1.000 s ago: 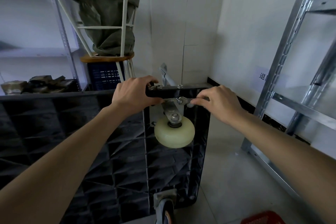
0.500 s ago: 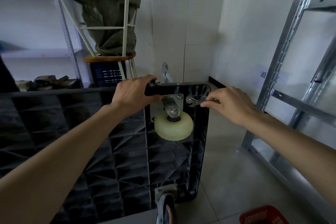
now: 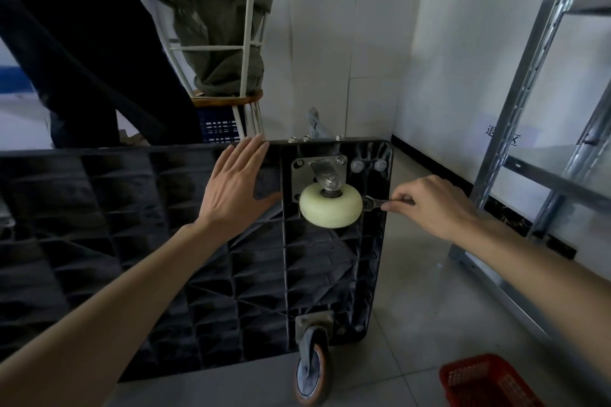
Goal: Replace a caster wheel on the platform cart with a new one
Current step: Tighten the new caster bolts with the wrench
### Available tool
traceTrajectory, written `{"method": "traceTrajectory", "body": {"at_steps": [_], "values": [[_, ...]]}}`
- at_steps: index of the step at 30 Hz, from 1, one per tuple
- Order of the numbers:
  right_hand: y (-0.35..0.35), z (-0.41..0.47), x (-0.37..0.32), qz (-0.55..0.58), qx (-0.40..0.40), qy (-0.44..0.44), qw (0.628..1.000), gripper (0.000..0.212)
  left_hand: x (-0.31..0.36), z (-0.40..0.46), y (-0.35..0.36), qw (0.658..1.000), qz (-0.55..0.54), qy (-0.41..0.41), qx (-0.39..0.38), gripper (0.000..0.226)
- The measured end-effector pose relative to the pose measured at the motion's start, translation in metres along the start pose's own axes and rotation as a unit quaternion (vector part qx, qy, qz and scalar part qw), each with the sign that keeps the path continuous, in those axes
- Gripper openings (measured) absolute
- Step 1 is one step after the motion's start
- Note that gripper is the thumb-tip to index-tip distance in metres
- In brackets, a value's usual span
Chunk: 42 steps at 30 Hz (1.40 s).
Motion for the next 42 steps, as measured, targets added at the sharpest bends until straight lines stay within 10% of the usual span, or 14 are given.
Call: {"method": "traceTrajectory", "body": {"at_steps": [15, 23, 42], "values": [[0.118, -0.107, 0.004, 0.065, -0.213, 0.029, 0.975, 0.017, 0.034, -0.163, 0.068, 0.988, -0.082, -0.038, -0.126, 0.055], [0.205, -0.203, -0.01, 0.082, -0.332, 0.028, 0.939, 0.012, 0.08, -0.285, 0.109, 0.93, -0.147, -0.032, -0.334, 0.061], [0.298, -0.316, -0.029, 0.087, -0.46, 0.044, 0.883, 0.022, 0.096, -0.4, 0.154, 0.87, -0.134, -0.061, -0.47, 0.067]]}}
Point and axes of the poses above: each hand's wrist, its own z-axis towards the middle knuckle, its own y-axis out of the palm, x = y × z, the point moved 2 cm from there along z, towards the middle knuckle, and after that the axes turned 10 degrees about x, right-handed, at the moved point
